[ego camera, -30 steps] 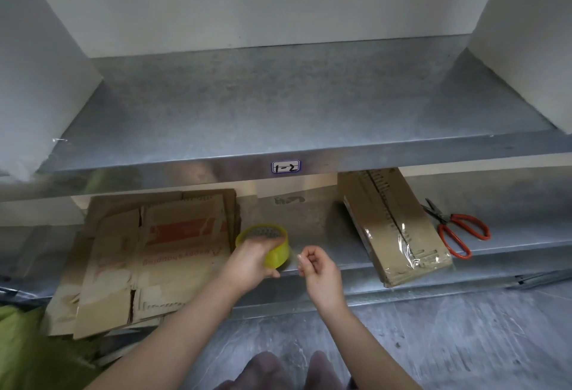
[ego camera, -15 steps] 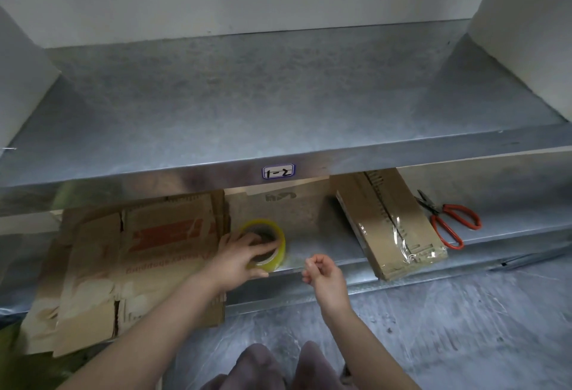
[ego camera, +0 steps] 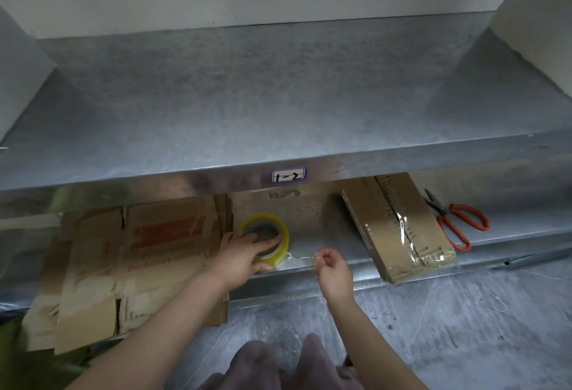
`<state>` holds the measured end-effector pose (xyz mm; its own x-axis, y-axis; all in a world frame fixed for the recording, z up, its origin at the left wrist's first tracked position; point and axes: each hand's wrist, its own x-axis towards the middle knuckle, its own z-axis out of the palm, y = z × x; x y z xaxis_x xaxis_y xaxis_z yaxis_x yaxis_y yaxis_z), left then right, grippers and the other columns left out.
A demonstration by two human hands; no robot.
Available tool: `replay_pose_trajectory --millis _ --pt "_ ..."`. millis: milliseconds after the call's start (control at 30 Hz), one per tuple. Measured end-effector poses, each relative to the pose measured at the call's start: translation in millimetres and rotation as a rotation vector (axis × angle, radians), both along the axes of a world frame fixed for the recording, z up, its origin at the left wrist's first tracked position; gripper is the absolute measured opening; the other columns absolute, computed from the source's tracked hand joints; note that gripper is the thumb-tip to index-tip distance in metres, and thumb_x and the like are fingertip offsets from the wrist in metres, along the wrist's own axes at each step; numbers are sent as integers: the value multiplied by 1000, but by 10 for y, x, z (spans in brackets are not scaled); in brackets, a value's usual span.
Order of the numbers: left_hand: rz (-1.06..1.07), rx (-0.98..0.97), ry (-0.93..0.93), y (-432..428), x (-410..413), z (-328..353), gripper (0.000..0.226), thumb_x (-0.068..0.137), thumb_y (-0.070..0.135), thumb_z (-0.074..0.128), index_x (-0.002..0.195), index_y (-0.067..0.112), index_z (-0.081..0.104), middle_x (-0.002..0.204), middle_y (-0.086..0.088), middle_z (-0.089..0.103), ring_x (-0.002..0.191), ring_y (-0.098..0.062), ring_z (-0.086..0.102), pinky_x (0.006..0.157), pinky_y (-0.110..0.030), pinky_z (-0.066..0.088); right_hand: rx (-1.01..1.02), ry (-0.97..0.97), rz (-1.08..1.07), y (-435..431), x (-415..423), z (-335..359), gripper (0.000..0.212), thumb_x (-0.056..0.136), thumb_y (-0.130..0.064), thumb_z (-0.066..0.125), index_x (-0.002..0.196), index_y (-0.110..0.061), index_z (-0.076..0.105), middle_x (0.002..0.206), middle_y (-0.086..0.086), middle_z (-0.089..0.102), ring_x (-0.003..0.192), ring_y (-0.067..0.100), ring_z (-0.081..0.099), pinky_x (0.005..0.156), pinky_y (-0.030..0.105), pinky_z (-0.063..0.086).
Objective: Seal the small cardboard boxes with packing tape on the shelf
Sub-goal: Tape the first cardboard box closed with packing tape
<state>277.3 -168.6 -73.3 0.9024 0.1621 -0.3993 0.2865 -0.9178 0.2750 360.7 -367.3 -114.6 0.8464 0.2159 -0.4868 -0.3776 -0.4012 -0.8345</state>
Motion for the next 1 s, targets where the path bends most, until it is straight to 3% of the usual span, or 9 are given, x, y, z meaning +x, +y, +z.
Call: replay_pose_trajectory --millis 133,233,367,533,700,767,867,933,1000 --pt "7 3 2 -5 3 -16 61 91 57 49 144 58 18 142 6 44 136 -25 30 107 -38 18 -245 -244 147 38 -13 -39 13 96 -17 56 85 -23 59 78 -6 63 73 15 59 58 22 39" --pt "8 15 -4 -16 -6 -33 62 91 58 49 144 59 17 141 6 45 135 -24 30 106 -38 19 -430 -447 249 34 -64 -46 9 96 -18 55 91 -24 59 95 -6 62 74 15 61 62 26 46" --pt "19 24 -2 -26 -8 -60 62 90 60 48 144 59 17 140 7 46 135 -24 31 106 -39 19 -592 -521 340 35 -33 -54 14 99 -33 50 104 -26 60 120 -5 51 74 23 65 61 28 49" --pt "50 48 -8 -66 -33 -52 61 91 59 48 144 60 18 135 6 45 130 -21 34 105 -39 22 -488 -440 323 5 7 -45 18 97 -36 53 113 -26 54 119 -5 54 83 19 62 61 27 45" --pt "102 86 -63 -203 -65 15 62 92 50 53 146 52 22 149 6 30 138 -22 25 110 -40 23 -265 -357 309 -129 26 215 34 96 -25 57 129 -20 48 113 0 57 95 17 61 75 30 48" --pt "86 97 -115 -277 -63 78 63 92 47 54 148 44 25 154 6 24 143 -24 19 113 -39 22 -254 -495 418 -194 -47 413 29 97 -24 55 125 -21 52 118 -4 56 101 16 61 81 29 50" --pt "-1 124 -265 -445 -62 198 59 94 49 48 148 31 34 155 2 30 146 -24 17 117 -39 18 -242 -892 561 -304 -209 739 23 94 -26 54 115 -23 62 116 -8 60 106 13 56 87 25 47" --pt "-41 86 -359 -613 -38 309 61 94 53 39 149 27 34 154 0 34 145 -26 22 119 -38 13 -254 -1123 560 -415 -254 908 26 92 -29 51 115 -24 64 117 -8 62 115 15 53 97 30 43" --pt "-58 62 -425 -848 0 398 65 93 57 29 151 27 30 155 4 33 146 -22 22 118 -33 6 -311 -1204 525 -614 -229 1011 31 93 -31 49 120 -23 63 124 -5 61 127 19 48 108 35 34"
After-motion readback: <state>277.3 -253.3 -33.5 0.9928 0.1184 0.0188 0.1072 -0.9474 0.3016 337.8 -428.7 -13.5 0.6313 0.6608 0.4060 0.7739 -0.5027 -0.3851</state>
